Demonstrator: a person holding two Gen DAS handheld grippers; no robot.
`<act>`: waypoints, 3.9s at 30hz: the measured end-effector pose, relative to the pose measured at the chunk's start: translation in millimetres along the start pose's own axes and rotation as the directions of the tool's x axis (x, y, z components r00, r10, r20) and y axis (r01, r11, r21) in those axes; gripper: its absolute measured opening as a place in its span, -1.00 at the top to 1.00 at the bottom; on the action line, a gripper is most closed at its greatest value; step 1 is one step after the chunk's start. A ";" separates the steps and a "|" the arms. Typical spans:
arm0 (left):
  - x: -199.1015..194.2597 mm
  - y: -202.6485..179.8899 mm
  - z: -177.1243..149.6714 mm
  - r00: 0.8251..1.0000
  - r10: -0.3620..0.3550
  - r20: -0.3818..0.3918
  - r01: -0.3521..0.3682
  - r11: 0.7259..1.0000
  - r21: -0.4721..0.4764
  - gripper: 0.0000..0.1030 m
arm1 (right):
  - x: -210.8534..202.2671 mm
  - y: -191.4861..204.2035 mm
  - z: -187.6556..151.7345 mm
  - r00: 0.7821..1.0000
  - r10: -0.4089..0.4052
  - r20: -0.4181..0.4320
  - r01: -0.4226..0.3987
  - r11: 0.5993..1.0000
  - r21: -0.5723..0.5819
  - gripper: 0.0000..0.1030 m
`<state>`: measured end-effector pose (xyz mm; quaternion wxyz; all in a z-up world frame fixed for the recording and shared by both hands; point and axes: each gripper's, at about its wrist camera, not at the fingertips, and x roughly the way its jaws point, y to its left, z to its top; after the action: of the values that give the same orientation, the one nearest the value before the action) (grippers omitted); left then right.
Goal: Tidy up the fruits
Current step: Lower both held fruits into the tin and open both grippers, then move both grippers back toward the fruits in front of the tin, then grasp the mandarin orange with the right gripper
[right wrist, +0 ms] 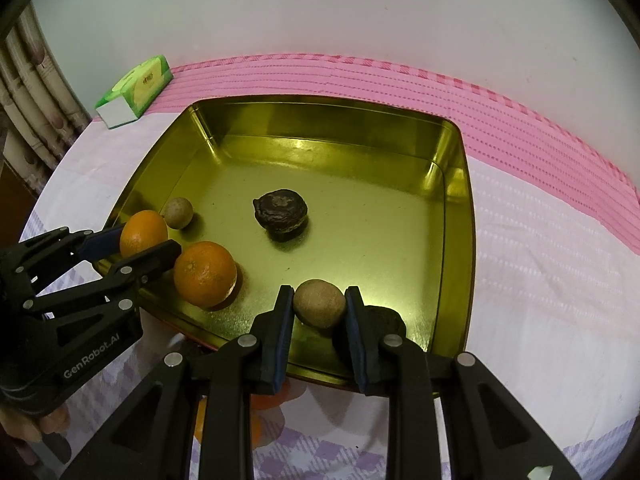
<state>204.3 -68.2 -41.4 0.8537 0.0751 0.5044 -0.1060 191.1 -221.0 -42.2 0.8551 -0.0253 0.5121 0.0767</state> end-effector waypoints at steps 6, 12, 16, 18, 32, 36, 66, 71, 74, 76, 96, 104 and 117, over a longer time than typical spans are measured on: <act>0.6 -1.8 2.7 1.000 0.006 -0.004 -0.006 1.000 -0.003 0.24 | 0.8 1.1 1.0 1.000 -0.005 -0.002 0.005 1.000 0.005 0.47; -4.3 0.7 1.8 1.000 0.002 -0.018 -0.003 1.000 -0.027 0.24 | -4.5 1.2 0.2 1.000 0.001 0.000 -0.001 1.000 0.007 0.44; -21.9 -2.3 -5.6 1.000 0.005 0.009 -0.005 1.000 -0.018 0.24 | -19.6 -0.2 -5.7 1.000 0.008 0.018 -0.009 1.000 0.018 0.44; -36.6 -5.5 -13.0 0.999 0.024 0.039 -0.024 1.000 -0.004 0.24 | -31.3 -0.4 -11.9 0.999 0.013 0.036 -0.014 1.000 0.026 0.43; -43.7 0.8 -96.3 0.998 0.010 -0.054 -0.012 0.999 -0.044 0.23 | -45.1 30.4 -101.3 0.997 0.053 -0.049 -0.053 0.999 -0.006 0.38; -37.2 9.6 -98.7 0.998 0.022 -0.061 -0.026 0.997 -0.069 0.24 | -31.8 38.2 -109.5 0.994 0.069 -0.082 -0.070 0.997 -0.011 0.38; -34.1 15.3 -103.7 0.999 0.021 -0.046 -0.023 0.998 -0.055 0.22 | -14.1 58.1 -86.7 0.999 0.020 -0.026 -0.021 0.999 -0.042 0.27; -34.3 15.4 -103.4 0.999 0.020 -0.045 -0.023 0.998 -0.052 0.22 | -12.9 58.4 -86.9 1.000 0.018 -0.024 -0.019 0.999 -0.050 0.30; -34.6 15.0 -103.8 0.999 0.020 -0.044 -0.022 0.998 -0.051 0.22 | -13.0 57.6 -86.5 1.000 0.016 -0.026 -0.018 0.998 -0.054 0.31; -34.6 15.3 -104.1 0.999 0.021 -0.047 -0.024 0.998 -0.051 0.22 | -14.1 55.5 -87.7 0.999 0.014 -0.030 -0.015 0.999 -0.049 0.31; -34.4 1.4 -101.7 0.997 -0.019 -0.069 0.019 1.000 -0.001 0.22 | -19.3 -9.3 -88.7 1.000 -0.023 -0.019 0.025 0.996 0.085 0.31; -35.3 -5.2 -103.1 0.996 -0.052 -0.072 0.054 0.998 0.016 0.22 | -21.8 -20.5 -92.9 1.000 -0.019 -0.021 0.021 0.996 0.088 0.31; -34.0 -34.4 -109.0 0.993 -0.101 -0.068 0.107 0.990 0.089 0.22 | -21.8 -27.9 -93.1 1.000 -0.024 -0.006 0.024 0.995 0.094 0.31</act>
<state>87.4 -72.3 -64.6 0.8263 0.0913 0.5288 -0.1710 104.2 -262.1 -68.2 0.8551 0.0088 0.5168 0.0421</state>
